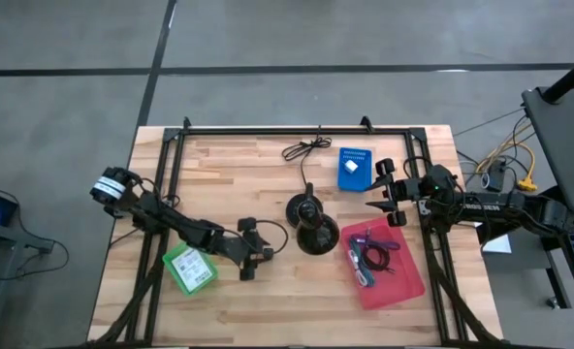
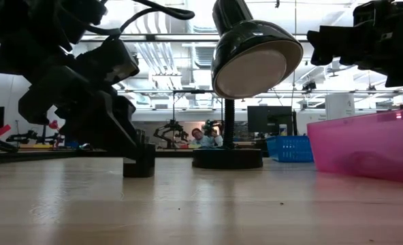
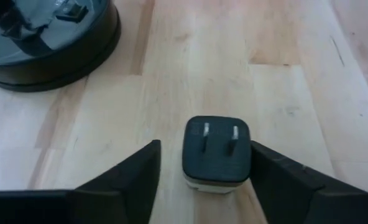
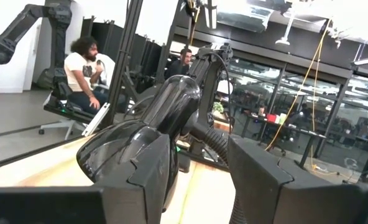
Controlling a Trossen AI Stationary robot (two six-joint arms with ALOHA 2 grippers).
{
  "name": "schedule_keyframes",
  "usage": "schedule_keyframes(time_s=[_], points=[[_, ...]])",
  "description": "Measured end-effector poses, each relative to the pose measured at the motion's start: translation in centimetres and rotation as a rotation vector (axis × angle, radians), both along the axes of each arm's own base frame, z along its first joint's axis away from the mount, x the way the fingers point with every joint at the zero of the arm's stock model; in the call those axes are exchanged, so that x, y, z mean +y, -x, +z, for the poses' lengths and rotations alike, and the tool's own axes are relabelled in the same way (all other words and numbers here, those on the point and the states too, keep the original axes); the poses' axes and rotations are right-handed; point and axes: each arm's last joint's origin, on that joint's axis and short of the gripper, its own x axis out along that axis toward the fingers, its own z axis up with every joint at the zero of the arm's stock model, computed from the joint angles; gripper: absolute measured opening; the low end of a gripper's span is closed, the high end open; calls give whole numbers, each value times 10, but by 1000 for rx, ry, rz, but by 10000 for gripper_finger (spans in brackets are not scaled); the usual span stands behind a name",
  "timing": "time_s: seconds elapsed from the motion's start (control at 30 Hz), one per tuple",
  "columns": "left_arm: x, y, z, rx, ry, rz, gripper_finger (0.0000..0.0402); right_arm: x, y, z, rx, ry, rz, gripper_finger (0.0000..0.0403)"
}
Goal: Pick and place items into bin
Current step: Put the black charger adapter into the blue bin
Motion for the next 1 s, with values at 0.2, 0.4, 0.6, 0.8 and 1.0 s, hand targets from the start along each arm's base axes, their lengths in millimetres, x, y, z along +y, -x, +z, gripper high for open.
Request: schedule_keyframes(time_s=[0.2,0.4,0.6,0.8,1.0], points=[[1,-1,0,13,33,-39,141,0,0,0,0,0,0,150],[1,-1,0,25,37,-46,131,0,0,0,0,0,0,150],[1,0,4,29,52,-66,131,0,0,0,-1,-1,0,146],[2,6,24,0,93,-91,131,0,0,0,1,0,1,148],[2,14,52,-98,161,-116,131,0,0,-1,4,13,7,149]])
